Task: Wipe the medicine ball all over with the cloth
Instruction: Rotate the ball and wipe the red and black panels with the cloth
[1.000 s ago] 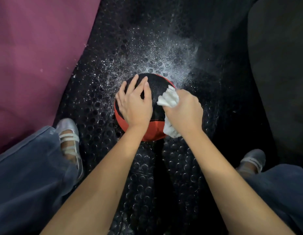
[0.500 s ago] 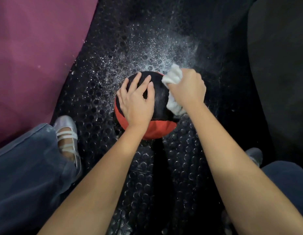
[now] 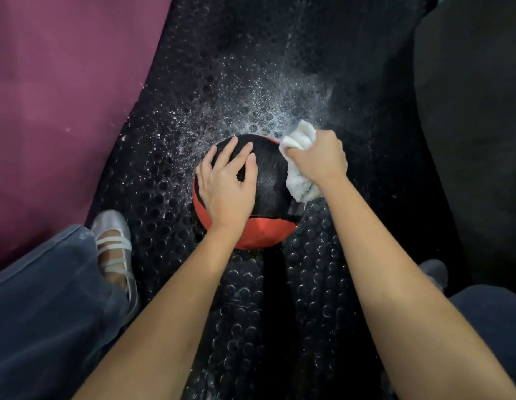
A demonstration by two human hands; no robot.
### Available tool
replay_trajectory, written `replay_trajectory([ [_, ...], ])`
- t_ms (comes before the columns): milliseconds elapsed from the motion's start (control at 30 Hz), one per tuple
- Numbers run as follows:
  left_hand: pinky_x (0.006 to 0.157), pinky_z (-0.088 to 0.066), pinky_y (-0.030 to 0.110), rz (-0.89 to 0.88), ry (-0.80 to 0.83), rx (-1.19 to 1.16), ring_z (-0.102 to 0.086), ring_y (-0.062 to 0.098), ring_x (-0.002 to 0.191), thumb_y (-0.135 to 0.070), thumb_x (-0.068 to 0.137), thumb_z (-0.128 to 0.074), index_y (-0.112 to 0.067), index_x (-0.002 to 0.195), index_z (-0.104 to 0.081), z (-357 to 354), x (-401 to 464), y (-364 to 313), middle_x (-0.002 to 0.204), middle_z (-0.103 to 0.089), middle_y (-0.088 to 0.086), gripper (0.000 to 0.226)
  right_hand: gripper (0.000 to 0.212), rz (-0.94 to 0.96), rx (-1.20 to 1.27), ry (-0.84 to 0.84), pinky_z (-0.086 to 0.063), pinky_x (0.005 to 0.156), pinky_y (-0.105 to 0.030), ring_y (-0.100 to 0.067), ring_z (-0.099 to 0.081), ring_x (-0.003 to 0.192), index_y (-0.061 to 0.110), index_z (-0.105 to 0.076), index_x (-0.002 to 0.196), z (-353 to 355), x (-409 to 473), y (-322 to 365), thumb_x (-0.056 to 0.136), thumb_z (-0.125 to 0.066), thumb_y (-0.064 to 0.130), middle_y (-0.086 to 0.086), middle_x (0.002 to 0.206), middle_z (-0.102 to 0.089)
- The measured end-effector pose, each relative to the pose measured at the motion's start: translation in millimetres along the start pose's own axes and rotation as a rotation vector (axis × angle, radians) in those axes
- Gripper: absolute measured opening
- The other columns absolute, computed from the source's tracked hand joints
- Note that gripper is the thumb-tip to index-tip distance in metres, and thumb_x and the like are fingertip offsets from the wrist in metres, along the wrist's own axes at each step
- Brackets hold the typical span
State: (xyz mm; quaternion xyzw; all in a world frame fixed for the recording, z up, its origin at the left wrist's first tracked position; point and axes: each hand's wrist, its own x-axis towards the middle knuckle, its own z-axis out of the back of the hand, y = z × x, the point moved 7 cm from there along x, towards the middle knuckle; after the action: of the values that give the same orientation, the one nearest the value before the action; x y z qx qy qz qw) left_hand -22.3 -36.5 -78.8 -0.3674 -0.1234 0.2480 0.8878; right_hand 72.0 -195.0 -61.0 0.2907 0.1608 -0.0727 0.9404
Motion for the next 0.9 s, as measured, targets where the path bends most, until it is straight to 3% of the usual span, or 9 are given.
replay_trajectory([
  [100, 0.114, -0.027, 0.049, -0.04, 0.059, 0.017, -0.035, 0.022, 0.138, -0.049, 0.095, -0.03, -0.026, 0.129, -0.062, 4, 3, 1, 0.142, -0.052, -0.007, 0.052, 0.031, -0.009, 0.042, 0.031, -0.045, 0.066, -0.031, -0.025, -0.061, 0.084, 0.011, -0.06, 0.093, -5, 3, 1, 0.078, -0.069, 0.038, -0.005, 0.09, -0.063],
  [233, 0.118, -0.012, 0.056, -0.273, 0.407, 0.135, -0.012, 0.025, 0.148, -0.062, 0.091, -0.019, -0.023, 0.15, -0.034, 8, -3, -5, 0.159, -0.025, -0.002, 0.072, 0.027, 0.016, 0.024, 0.045, -0.039, 0.065, -0.029, -0.023, -0.055, 0.078, 0.014, -0.056, 0.088, -5, -2, 9, 0.08, -0.069, 0.036, -0.002, 0.085, -0.057],
  [300, 0.119, -0.002, 0.057, -0.355, 0.664, 0.32, 0.009, 0.025, 0.149, -0.081, 0.078, -0.029, -0.028, 0.155, -0.006, 8, -13, -5, 0.163, 0.003, -0.005, 0.097, 0.025, 0.02, 0.015, 0.035, -0.039, 0.067, -0.029, -0.023, -0.053, 0.079, 0.015, -0.055, 0.087, -2, -2, 12, 0.082, -0.067, 0.036, -0.001, 0.084, -0.055],
  [367, 0.117, 0.0, 0.059, -0.391, 0.816, 0.537, 0.023, 0.029, 0.146, -0.086, 0.062, -0.052, -0.029, 0.152, 0.017, 7, -20, -3, 0.159, 0.026, -0.005, 0.127, 0.024, 0.021, 0.004, 0.047, -0.039, 0.067, -0.029, -0.023, -0.053, 0.08, 0.015, -0.053, 0.084, -1, -2, 13, 0.082, -0.067, 0.034, -0.001, 0.083, -0.054],
  [433, 0.114, -0.005, 0.062, -0.39, 0.823, 0.658, 0.026, 0.034, 0.144, -0.081, 0.053, -0.067, -0.025, 0.148, 0.027, 4, -23, -5, 0.156, 0.033, -0.003, 0.145, 0.023, 0.024, 0.013, 0.085, -0.04, 0.068, -0.029, -0.023, -0.054, 0.081, 0.014, -0.055, 0.088, -1, -3, 14, 0.082, -0.067, 0.033, -0.001, 0.083, -0.055],
  [533, 0.114, -0.014, 0.066, -0.317, 0.771, 0.7, 0.025, 0.036, 0.144, -0.071, 0.054, -0.077, -0.024, 0.148, 0.029, 1, -24, -8, 0.155, 0.034, -0.004, 0.149, 0.025, 0.019, 0.068, 0.112, -0.04, 0.069, -0.029, -0.023, -0.057, 0.084, 0.013, -0.057, 0.095, -1, -8, 12, 0.082, -0.067, 0.032, -0.002, 0.087, -0.056],
  [767, 0.111, -0.014, 0.069, -0.267, 0.763, 0.709, 0.029, 0.033, 0.143, -0.066, 0.057, -0.079, -0.026, 0.146, 0.031, -2, -33, -7, 0.154, 0.036, -0.006, 0.148, 0.017, 0.071, 0.045, -0.015, -0.037, 0.063, -0.028, -0.024, -0.054, 0.075, 0.018, -0.052, 0.075, -4, -60, -9, 0.083, -0.061, 0.03, 0.0, 0.074, -0.055],
  [900, 0.112, -0.013, 0.069, -0.265, 0.764, 0.717, 0.031, 0.033, 0.142, -0.064, 0.058, -0.08, -0.026, 0.146, 0.031, -2, -40, -5, 0.154, 0.036, -0.006, 0.147, 0.019, -0.066, 0.124, -0.038, -0.038, 0.068, -0.029, -0.028, -0.059, 0.086, 0.014, -0.06, 0.089, 3, -37, -14, 0.083, -0.063, 0.033, -0.007, 0.096, -0.065],
])
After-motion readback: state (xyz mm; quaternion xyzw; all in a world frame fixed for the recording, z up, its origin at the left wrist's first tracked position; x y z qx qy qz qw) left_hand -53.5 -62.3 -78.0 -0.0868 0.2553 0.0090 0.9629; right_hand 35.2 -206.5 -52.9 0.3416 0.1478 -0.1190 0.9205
